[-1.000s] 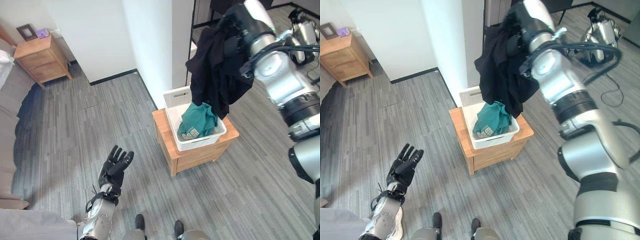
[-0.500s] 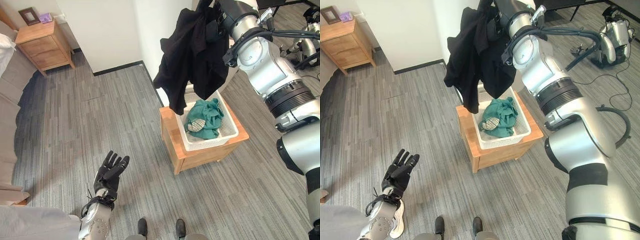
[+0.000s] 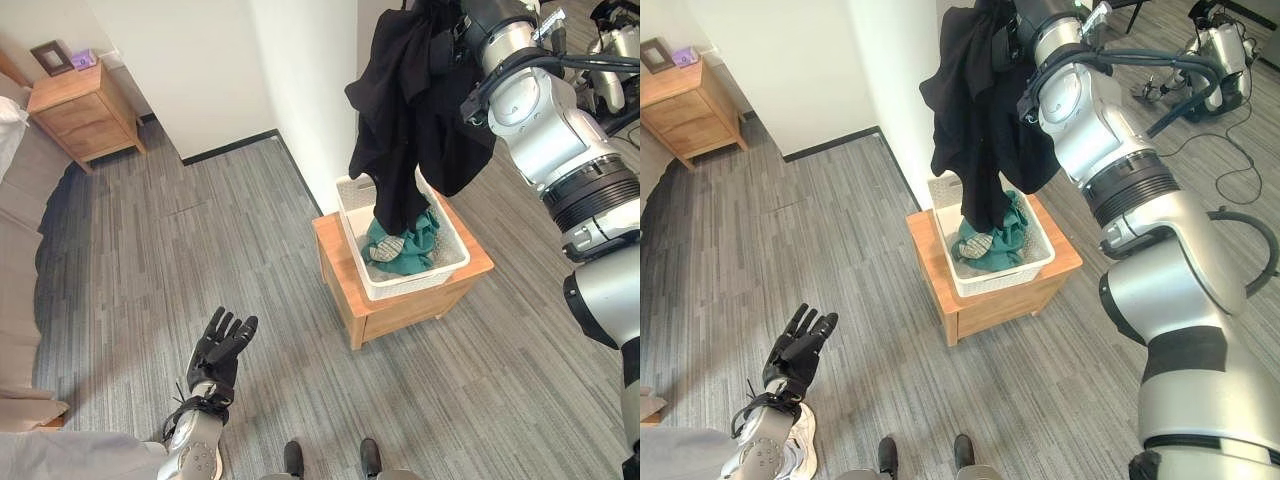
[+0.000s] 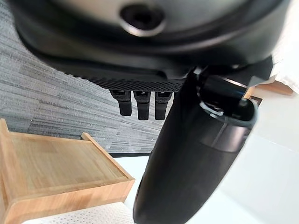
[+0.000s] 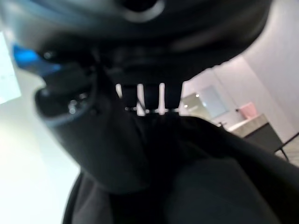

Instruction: Pick up bed clothes into laundry basket.

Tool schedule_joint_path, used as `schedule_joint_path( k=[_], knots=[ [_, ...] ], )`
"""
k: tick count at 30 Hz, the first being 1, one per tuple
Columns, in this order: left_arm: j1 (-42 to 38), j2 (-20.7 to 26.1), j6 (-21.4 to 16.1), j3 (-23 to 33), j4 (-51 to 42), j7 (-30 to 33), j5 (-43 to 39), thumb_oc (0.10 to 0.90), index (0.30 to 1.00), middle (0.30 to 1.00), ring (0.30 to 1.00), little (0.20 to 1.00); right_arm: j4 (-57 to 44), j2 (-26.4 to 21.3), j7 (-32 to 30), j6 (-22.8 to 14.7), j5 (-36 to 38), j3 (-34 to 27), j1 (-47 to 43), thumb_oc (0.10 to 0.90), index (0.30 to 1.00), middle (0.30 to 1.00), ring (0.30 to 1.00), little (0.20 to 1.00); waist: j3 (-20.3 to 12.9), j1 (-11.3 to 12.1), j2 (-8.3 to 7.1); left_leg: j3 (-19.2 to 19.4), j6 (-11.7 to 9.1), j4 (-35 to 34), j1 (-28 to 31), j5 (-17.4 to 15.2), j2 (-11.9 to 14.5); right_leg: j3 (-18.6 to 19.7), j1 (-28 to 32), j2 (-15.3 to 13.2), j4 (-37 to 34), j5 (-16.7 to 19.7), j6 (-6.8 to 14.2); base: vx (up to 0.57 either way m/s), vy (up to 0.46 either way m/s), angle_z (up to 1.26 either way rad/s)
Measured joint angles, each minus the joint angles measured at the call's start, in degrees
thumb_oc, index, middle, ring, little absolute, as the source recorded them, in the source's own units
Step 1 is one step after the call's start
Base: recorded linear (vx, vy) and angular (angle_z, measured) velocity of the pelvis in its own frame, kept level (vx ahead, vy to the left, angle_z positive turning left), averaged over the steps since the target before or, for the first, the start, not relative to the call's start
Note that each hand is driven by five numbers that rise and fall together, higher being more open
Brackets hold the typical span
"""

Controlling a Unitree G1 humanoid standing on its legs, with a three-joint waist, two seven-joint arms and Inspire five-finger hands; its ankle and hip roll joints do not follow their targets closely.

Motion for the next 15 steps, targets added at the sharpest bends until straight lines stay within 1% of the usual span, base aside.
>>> schedule_joint_path(
  k=[6, 9, 13, 15],
  knots=[
    [0.8, 0.0, 0.0, -0.1, 0.0, 0.0, 0.0, 0.8, 0.9, 0.9, 0.9, 0.9, 0.0, 0.0, 0.0, 0.2, -0.3, 0.0, 0.1, 0.4, 0.3, 0.3, 0.3, 0.3, -0.3, -0.3, 0.63, 0.0, 0.0, 0.0, -0.9, 0.0, 0.1, 0.1, -1.0, 0.1, 0.0, 0.2, 0.0, 0.01, -0.001, -0.02],
    [1.0, 0.0, 0.0, -0.1, 0.0, 0.0, 0.0, 0.8, 0.9, 0.9, 0.9, 0.9, 0.2, 0.1, 0.0, 0.3, -0.3, 0.0, 0.3, 0.4, 0.3, 0.3, 0.3, 0.3, -0.4, -0.2, 1.31, -0.1, 0.0, 0.0, -1.5, 0.0, 0.2, 0.1, -1.6, 0.2, 0.0, 0.3, 0.0, -0.01, -0.003, 0.01],
    [1.0, 0.1, 0.0, -0.3, 0.0, -0.1, 0.3, 0.8, 0.9, 0.9, 0.9, 0.9, 0.8, 0.1, 0.1, 0.3, -1.3, 0.3, 0.4, 0.4, 0.3, 0.3, 0.3, 0.3, -0.6, 0.2, 3.37, -0.1, 0.0, 0.0, -3.6, 0.0, 0.3, 0.0, -3.6, 0.3, 0.0, 0.7, 0.1, -0.01, -0.003, 0.01],
    [1.2, 0.3, 0.0, -0.2, -0.2, -0.1, 0.5, 0.8, 0.9, 0.9, 0.9, 0.9, 2.7, -0.1, 0.2, 0.5, -2.8, 1.2, 0.4, 0.4, 0.3, 0.3, 0.3, 0.3, -0.5, 0.4, 4.9, 0.0, 0.0, 0.0, -4.9, 0.0, 0.4, 0.0, -5.0, 0.4, 0.0, 1.0, 0.3, -0.02, -0.003, 0.0]
  ],
)
